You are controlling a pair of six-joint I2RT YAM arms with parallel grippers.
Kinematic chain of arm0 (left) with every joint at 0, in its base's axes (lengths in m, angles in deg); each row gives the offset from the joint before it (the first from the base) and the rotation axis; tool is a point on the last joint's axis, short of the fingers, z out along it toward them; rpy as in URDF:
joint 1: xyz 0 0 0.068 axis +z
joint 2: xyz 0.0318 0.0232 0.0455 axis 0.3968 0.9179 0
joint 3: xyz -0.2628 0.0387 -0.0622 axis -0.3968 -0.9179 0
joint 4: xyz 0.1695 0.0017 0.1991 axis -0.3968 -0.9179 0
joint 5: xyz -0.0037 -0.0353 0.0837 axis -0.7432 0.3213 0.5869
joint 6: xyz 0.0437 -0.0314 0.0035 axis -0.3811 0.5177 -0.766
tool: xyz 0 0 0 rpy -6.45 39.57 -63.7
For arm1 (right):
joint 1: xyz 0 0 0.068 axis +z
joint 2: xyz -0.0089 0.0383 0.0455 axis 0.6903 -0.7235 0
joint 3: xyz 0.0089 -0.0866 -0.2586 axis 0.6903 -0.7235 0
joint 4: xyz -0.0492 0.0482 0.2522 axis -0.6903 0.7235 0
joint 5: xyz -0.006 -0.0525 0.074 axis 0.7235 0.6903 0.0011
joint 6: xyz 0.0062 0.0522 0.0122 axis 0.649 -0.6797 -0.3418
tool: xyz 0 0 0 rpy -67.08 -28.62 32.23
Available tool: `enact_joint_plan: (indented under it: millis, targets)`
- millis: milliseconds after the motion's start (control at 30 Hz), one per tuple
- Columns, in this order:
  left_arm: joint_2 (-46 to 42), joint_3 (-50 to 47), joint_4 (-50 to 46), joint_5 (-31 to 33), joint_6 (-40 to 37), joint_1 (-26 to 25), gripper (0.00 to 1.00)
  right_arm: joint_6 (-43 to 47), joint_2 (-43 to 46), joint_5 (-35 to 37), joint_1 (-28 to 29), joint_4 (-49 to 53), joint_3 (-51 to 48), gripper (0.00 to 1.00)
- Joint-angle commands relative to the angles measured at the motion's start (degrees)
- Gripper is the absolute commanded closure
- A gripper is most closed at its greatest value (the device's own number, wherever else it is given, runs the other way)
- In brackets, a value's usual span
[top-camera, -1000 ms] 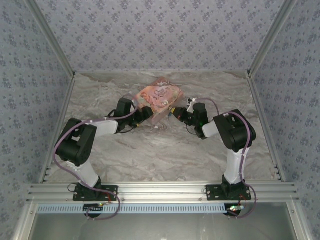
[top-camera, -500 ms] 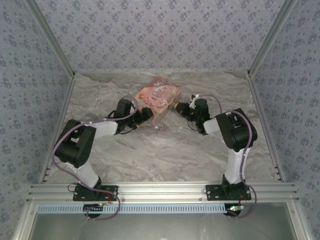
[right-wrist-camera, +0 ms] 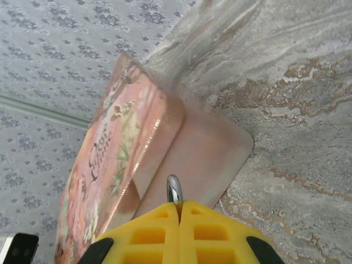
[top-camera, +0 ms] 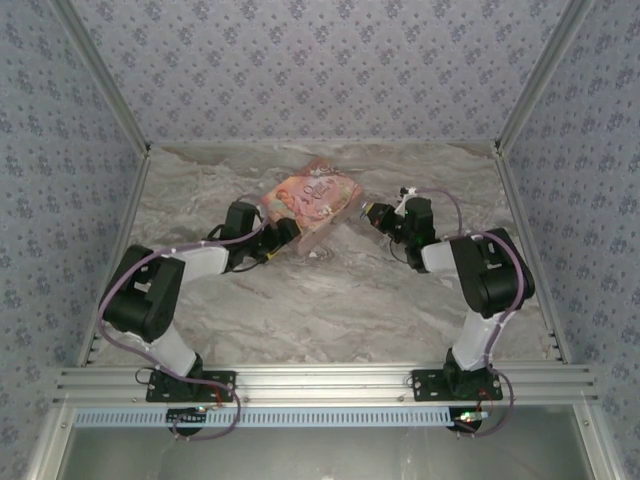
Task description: Unlock the padlock with the key
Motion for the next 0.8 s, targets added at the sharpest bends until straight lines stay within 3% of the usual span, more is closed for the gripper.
enact_joint_plan:
  millis: [0,400,567,767]
  targets:
    - [0.18,-3.41,-12.30,4.15,-1.99,1.93,0.10,6.84,5.85,-2.42,-0.73,5.85,-1.21,1.00]
    - [-4.44,-6.04,-15.38,5.35,-5.75,8.80,0.09,21.62,20.80,-7.22,0.39,33.20,-1.10,1.00]
    - [-6.37,-5.61,-15.59,5.68,-7.88,12.13,0.08,25.96,23.52,-7.25,2.06,43.19,0.52,1.00]
    - [-11.12,-1.36,-18.83,11.20,-13.97,12.47,0.02,27.81,24.27,-6.30,4.02,49.14,2.14,1.00]
